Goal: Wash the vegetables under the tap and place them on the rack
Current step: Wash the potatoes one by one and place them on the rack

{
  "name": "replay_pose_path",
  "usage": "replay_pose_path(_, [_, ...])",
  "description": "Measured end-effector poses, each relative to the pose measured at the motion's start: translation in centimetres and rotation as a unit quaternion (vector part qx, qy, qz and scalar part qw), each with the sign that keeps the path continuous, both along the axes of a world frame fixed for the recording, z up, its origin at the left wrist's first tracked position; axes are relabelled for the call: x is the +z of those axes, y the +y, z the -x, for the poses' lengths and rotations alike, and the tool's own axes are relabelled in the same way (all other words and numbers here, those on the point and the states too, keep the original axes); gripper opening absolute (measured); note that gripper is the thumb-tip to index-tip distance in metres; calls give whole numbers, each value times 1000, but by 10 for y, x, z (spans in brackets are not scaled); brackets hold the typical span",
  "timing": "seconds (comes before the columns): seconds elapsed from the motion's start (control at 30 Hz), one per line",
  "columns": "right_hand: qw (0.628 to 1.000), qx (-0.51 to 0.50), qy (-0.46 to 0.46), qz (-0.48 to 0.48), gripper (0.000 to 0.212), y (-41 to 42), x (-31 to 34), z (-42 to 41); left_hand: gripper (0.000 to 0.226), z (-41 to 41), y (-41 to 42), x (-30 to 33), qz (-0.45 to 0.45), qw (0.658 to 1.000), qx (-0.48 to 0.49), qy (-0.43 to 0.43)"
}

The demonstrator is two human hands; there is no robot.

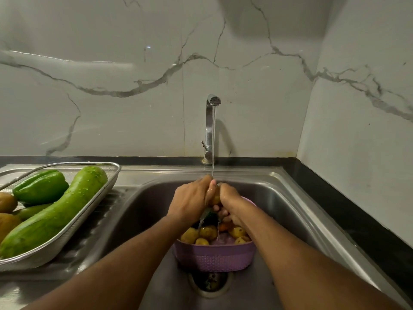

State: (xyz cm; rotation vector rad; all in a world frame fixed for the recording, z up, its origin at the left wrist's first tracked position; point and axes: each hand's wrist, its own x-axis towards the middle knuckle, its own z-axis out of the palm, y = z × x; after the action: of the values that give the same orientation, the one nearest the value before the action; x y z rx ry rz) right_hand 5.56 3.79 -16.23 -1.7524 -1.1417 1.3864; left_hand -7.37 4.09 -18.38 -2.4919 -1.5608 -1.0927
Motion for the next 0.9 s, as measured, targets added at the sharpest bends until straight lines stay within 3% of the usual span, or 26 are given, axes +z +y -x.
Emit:
replay_pose_path(0.07, [1000, -9, 1, -3, 55, 0, 0, 3, 35, -4, 0, -1, 14, 1000, 15, -16])
replay_pose_path(0.17, [973, -64, -172, -139, 47, 5, 0, 7, 39, -16, 4, -1, 152, 977, 44, -145])
replay_pose_path(0.33, [898, -73, -319, -293, 49, 3, -5, 2, 43, -27, 11, 11, 373, 864, 63, -332])
replay_pose_path(0.47, [852, -72, -376, -358, 51, -2, -7, 4, 55, -21, 7, 14, 463, 811, 91, -346])
replay_pose_path(0.53, [856, -75, -367, -356, 51, -2, -10, 2, 57, -19, 5, 12, 472, 799, 81, -364])
replay_pose_path(0.7, [927, -162, -223, -253, 48, 13, -3, -8, 52, -29, 0, 10, 366, 836, -41, -406])
replay_pose_path(0.8, [940, -186, -172, -229, 44, 15, -1, -20, 46, -33, -4, 8, 390, 815, -90, -420])
replay_pose_path(0.9, [961, -172, -100, -193, 43, 21, -6, -20, 57, -28, -2, 7, 424, 780, -85, -452])
